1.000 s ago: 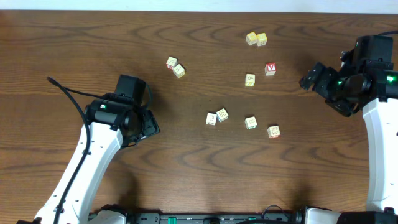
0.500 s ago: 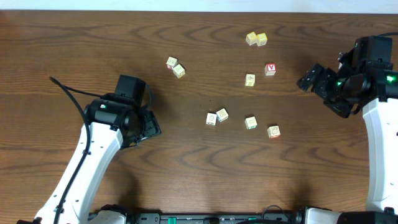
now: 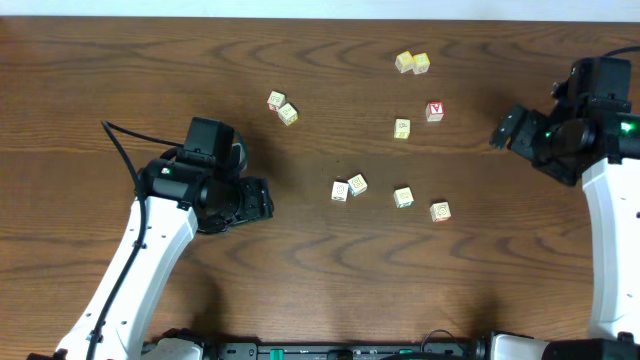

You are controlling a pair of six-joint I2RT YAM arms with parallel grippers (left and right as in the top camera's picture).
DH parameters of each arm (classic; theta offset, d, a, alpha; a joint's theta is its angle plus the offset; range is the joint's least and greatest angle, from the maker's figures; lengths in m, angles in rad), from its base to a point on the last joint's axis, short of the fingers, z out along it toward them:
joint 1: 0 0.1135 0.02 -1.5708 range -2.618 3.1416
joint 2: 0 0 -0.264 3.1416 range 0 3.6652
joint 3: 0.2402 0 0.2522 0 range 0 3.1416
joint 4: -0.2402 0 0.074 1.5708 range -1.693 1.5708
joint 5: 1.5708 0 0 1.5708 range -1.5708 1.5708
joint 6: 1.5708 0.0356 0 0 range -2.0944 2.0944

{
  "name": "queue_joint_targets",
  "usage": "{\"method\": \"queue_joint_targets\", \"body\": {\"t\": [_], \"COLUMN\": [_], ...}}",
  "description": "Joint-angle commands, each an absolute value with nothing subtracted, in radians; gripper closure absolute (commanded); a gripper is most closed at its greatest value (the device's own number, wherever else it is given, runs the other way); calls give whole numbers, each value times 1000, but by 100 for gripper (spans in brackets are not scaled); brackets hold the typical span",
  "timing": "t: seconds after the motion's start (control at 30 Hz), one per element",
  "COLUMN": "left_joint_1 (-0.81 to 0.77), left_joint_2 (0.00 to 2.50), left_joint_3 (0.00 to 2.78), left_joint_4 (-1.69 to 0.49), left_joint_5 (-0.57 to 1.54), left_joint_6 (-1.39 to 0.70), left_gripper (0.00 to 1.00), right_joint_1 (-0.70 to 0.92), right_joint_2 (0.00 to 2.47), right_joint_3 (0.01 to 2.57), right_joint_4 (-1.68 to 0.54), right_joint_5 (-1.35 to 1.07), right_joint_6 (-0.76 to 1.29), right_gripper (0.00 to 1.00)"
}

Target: Lift 4 blocks

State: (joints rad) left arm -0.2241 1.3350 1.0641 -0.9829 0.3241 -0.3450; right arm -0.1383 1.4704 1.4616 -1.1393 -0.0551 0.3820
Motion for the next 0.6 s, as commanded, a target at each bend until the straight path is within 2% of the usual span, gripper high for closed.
{"method": "queue_joint_targets", "body": {"t": [0.0, 0.27, 0.57], "left_joint_1": [-232, -278, -279], "left_joint_2": [1341, 1341, 1341], "left_joint_3": [1050, 1050, 1050], "left_joint_4": [-981, -932, -913], "left_joint_5": [367, 367, 367], "left_joint_6": [-321, -331, -378], "left_gripper": [28, 28, 28], "right_joint_1": [-122, -121, -121], "right_joint_2": [1460, 1461, 1461], "right_joint_3": [1393, 1261, 1246], "right_joint_4": [-1101, -979, -933], "right_joint_5": [-12, -19, -62], "right_joint_6": [369, 369, 370], "right_gripper": [1, 1, 1]}}
